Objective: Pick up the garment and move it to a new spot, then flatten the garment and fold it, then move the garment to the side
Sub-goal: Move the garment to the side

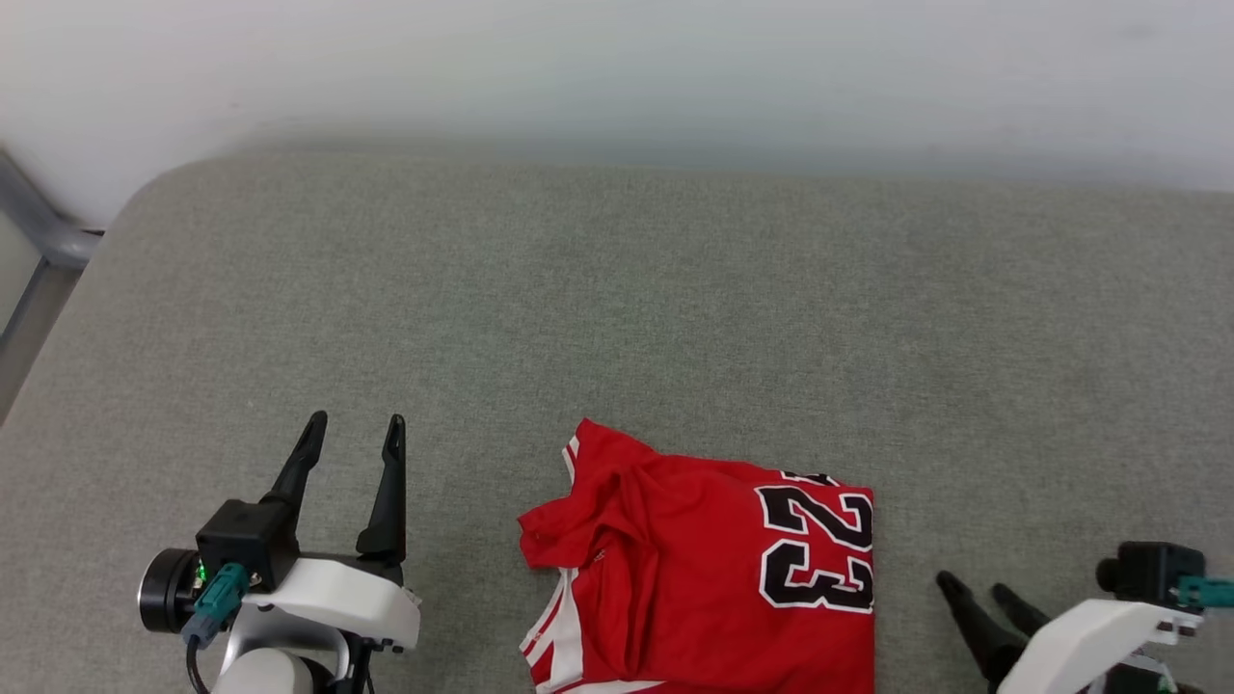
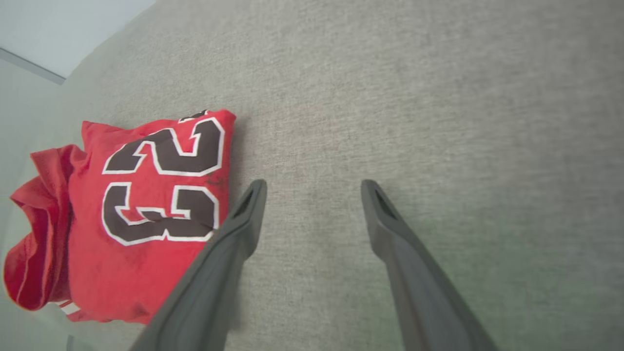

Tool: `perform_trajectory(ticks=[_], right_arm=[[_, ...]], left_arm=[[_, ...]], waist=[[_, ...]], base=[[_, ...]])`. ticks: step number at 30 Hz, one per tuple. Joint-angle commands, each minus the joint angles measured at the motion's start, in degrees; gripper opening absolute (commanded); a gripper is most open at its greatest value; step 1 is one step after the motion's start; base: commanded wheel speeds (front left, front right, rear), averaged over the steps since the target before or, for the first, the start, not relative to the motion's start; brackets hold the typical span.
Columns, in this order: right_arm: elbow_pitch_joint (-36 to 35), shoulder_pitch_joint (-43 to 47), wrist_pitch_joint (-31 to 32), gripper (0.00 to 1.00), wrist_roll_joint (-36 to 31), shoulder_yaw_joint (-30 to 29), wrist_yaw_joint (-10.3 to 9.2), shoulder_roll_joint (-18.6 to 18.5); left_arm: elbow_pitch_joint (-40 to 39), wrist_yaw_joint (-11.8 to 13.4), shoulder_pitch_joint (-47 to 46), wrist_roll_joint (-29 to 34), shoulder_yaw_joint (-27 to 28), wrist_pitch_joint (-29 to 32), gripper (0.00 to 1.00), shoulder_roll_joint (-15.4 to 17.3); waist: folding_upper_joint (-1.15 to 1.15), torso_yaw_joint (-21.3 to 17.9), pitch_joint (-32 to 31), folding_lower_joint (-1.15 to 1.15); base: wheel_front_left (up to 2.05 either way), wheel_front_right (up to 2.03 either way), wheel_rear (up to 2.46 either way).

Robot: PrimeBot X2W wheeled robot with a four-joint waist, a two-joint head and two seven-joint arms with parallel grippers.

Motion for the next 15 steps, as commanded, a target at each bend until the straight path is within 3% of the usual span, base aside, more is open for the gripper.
perform_trajectory(ticks=[1, 15], right_arm=[[0.58, -1.09, 1.02, 1.0, 1.39, 1.42, -0.02, 0.06], [7.59, -4.8, 9.68, 1.0, 9.07, 12.38, -0.05, 0.13]], left_arm=[[-0.14, -0.15, -0.84, 0.41, 0.2, -0.23, 1.0, -0.24], [0.08, -1.5, -4.23, 1.44, 1.05, -0.23, 1.0, -1.19]], waist=[[0.0, 0.79, 1.58, 0.0], [0.0, 2.94, 6.28, 0.0]], base=[[0.0, 0.0, 0.0], [0.0, 0.0, 0.0]])
